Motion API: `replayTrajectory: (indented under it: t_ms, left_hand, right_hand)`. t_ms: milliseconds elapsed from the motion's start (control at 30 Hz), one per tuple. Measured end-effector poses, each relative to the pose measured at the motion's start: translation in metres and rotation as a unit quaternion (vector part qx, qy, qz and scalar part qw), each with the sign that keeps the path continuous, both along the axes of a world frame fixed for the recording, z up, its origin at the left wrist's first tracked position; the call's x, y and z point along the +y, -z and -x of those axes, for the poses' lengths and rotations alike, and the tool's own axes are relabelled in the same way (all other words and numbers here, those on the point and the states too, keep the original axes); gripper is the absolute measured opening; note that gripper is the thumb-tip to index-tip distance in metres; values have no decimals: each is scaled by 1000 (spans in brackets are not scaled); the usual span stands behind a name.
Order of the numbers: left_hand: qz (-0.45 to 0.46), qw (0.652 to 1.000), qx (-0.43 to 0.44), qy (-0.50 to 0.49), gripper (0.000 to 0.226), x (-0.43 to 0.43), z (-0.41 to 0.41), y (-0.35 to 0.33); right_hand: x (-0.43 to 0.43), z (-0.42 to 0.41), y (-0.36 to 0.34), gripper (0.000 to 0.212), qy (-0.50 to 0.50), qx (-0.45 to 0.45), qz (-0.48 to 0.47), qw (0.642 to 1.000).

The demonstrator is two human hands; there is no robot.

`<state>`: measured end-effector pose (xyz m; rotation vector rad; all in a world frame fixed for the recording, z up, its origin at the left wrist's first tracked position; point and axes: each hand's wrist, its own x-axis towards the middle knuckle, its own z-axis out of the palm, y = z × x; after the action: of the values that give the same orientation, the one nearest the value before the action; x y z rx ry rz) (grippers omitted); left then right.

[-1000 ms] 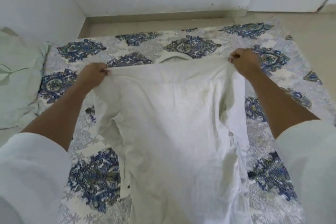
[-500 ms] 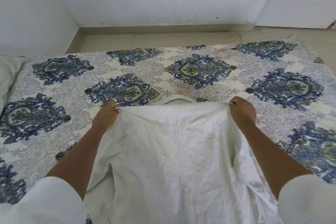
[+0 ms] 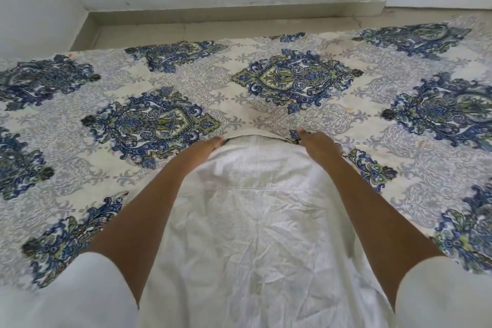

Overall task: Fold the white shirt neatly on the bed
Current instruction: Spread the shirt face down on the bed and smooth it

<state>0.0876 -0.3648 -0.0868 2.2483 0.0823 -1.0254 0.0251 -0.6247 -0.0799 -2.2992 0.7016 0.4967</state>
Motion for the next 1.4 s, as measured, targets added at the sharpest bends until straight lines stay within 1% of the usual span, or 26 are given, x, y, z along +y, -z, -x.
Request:
replayTrajectory:
  t_ms: [33, 100, 167, 233, 300, 400, 467, 500, 567, 600, 633, 667, 700, 767, 800, 867, 933, 967, 1033, 1100, 1133, 1167, 1233, 1300, 1367, 1400]
  left_hand:
    - [-9, 1000, -4, -8, 61, -8, -4, 0]
    - [-24, 1000, 3, -10, 55, -14, -10, 0]
    - [-32, 999, 21, -17, 44, -13, -17, 2]
    - [-29, 998, 28, -45, 23, -12, -19, 3]
    - [8, 997, 21, -71, 9, -14, -16, 0]
    - [126, 986, -33, -102, 9, -10, -13, -1]
    - [216, 964, -74, -139, 14, -6, -12, -3]
    - [233, 957, -92, -149, 17, -5, -11, -3]
    - [211, 956, -130, -157, 19, -5, -12, 4]
    - [193, 956, -143, -167, 18, -7, -11, 8]
    - [173, 957, -144, -182, 15, -8, -10, 12]
    - [152, 960, -142, -189, 7, -10, -9, 16]
    - [122, 964, -144, -185, 9, -11, -10, 16]
    - [50, 975, -146, -159, 40, -12, -13, 16]
    - [21, 978, -141, -151, 48, -11, -14, 14]
    - [-14, 987, -107, -117, 45, -6, -15, 12]
    - [32, 993, -79, -78, 28, -2, -14, 12]
    - [69, 992, -73, -81, 22, 0, -14, 10]
    - [97, 988, -90, -81, 18, 3, -12, 9]
    - [62, 987, -144, -41, 10, 1, -11, 9]
    - [31, 984, -172, -17, 14, 0, -10, 12]
    - [10, 982, -190, -6, 16, 0, -8, 16]
    - [1, 977, -211, -9, 12, 1, -3, 23]
    - [-10, 974, -225, 19, 7, 4, -1, 25]
    - [-2, 973, -228, 31, 10, 6, 0, 28]
    - [5, 973, -230, 23, 11, 8, 0, 29]
  right_hand:
    - [0, -4, 1, 55, 34, -1, -42, 999]
    - [0, -7, 1, 52, 30, 27, -78, 996]
    - [0, -9, 0, 53, -13, 63, -67, 996]
    - [2, -11, -3, 51, -50, 88, -47, 994]
    - [2, -13, -2, 49, -81, 94, -48, 991]
    - [-1, -15, 0, 39, -85, 45, -73, 993]
    - [-2, -18, 0, 31, -65, -38, -69, 995]
    - [-1, -20, 2, 30, -64, -77, -40, 994]
    - [7, -20, 6, 23, -107, -92, 81, 987]
    - [11, -19, 12, 19, -114, -88, 111, 983]
    - [13, -20, 20, 21, -101, -83, 105, 986]
    - [14, -18, 26, 27, -73, -76, 69, 992]
    - [13, -19, 31, 35, -30, -70, 13, 997]
    - [9, -21, 32, 40, 24, -85, -83, 993]
    - [8, -23, 31, 35, 30, -92, -119, 988]
    - [9, -27, 30, 22, 45, -106, -166, 979]
    - [12, -32, 32, 22, 85, -127, -174, 973]
    - [13, -34, 35, 24, 101, -139, -148, 974]
    - [15, -36, 41, 20, 90, -140, -50, 985]
    - [19, -29, 44, 8, 57, -141, 24, 988]
    - [19, -25, 46, 5, 55, -150, 17, 987]
    - [16, -20, 46, 11, 69, -160, -7, 985]
    - [3, -12, 44, 9, 76, -164, -22, 983]
    - [-15, -2, 40, 7, 15, -107, 9, 994]
    - [-31, 13, 34, 6, -62, -44, 92, 993]
    - [-34, 19, 33, 10, -71, -34, 132, 988]
